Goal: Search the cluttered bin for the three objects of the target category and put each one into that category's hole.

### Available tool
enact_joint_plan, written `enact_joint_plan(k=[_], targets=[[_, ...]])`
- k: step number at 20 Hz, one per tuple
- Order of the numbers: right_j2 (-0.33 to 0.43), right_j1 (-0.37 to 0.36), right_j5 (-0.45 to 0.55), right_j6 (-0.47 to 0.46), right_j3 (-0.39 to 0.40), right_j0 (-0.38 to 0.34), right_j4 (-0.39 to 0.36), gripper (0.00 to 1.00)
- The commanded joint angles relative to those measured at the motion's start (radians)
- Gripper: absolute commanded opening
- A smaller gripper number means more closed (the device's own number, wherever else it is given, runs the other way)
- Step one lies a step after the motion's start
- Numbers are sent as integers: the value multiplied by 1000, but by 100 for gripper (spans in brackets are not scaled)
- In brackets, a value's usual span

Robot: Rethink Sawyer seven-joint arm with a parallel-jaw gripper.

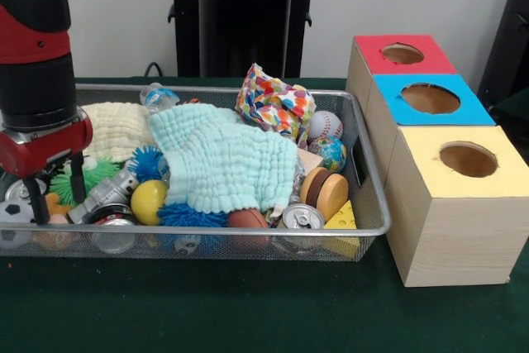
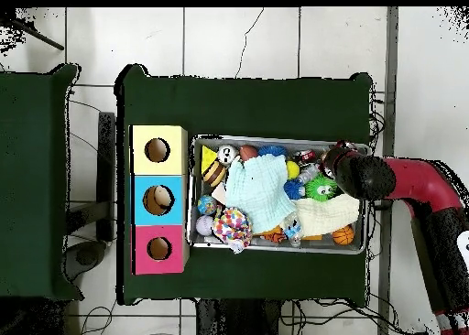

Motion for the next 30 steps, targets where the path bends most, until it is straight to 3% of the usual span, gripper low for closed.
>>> enact_joint_plan(k=[1,13,19,30], targets=[[-48,59,-13,-145,-69,11,-60,100],[-45,32,-2,-190,-118,4,-78,100],[-26,35,30,-266,-135,-21,-66,100],[-60,20,16,-256,-9,-90,-74,100]])
